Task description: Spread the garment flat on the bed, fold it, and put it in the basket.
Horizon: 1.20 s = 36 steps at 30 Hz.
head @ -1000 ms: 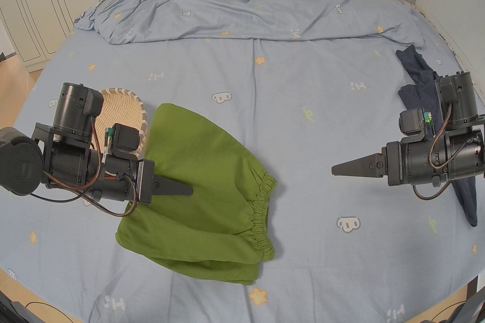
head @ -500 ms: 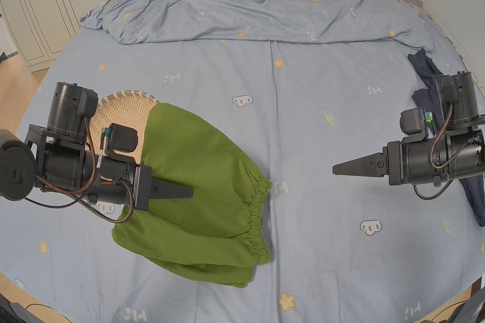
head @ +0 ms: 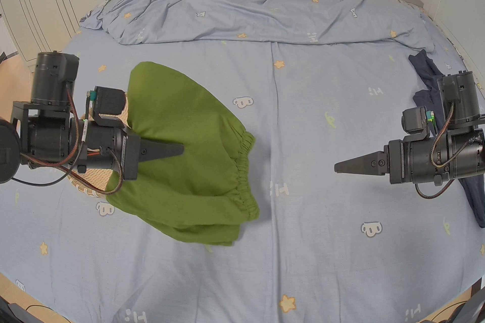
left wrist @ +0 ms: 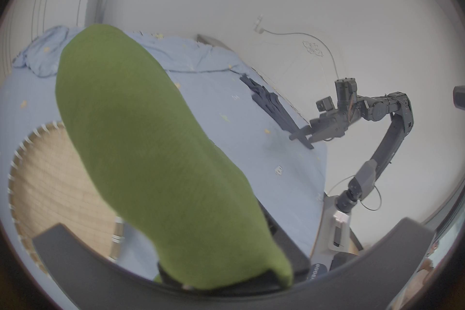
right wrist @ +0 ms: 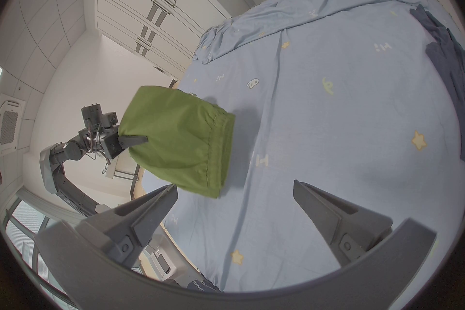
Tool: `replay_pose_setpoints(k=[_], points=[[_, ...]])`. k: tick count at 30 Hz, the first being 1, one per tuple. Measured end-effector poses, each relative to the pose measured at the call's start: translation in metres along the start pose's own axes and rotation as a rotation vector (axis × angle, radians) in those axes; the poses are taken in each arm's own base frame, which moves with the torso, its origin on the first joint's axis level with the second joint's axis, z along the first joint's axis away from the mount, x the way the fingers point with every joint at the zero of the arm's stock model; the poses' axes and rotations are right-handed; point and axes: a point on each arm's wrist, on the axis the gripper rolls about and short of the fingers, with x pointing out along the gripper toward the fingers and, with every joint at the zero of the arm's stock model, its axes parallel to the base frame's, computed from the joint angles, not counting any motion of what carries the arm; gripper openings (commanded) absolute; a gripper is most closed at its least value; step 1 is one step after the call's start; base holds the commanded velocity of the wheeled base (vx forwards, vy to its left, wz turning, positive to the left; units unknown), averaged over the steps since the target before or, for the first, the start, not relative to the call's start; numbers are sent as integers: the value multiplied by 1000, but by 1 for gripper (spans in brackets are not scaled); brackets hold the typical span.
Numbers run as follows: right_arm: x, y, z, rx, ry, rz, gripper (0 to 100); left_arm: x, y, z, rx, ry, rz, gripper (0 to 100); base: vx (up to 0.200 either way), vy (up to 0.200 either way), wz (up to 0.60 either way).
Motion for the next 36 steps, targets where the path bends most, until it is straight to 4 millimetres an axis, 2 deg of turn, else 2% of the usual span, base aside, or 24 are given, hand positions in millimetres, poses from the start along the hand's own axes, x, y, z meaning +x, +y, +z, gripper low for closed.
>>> replay_pose_setpoints(k=[13,18,22,27,30,33,36], points=[[0,0,0,-2,-1,0,100,-56,8,28,162,-363,215,0,0,0,0],[0,1,0,-2,-1,1,100,-74,26,33,163,-486,307,0,0,0,0],[0,1,0,-2,-1,1,100,-76,51,31,127,-521,368,0,0,0,0],[0,1,0,-3,1,2,100,-67,97,15,44,-487,443,0,0,0,0],[0,2,-1,-4,2,4,100,-58,122,-2,-33,-441,478,0,0,0,0],[-1,3,-2,-8,2,8,100,-53,139,-24,-134,-388,503,0,0,0,0],[-2,5,-3,-13,4,15,100,-49,148,-45,-230,-311,515,0,0,0,0]])
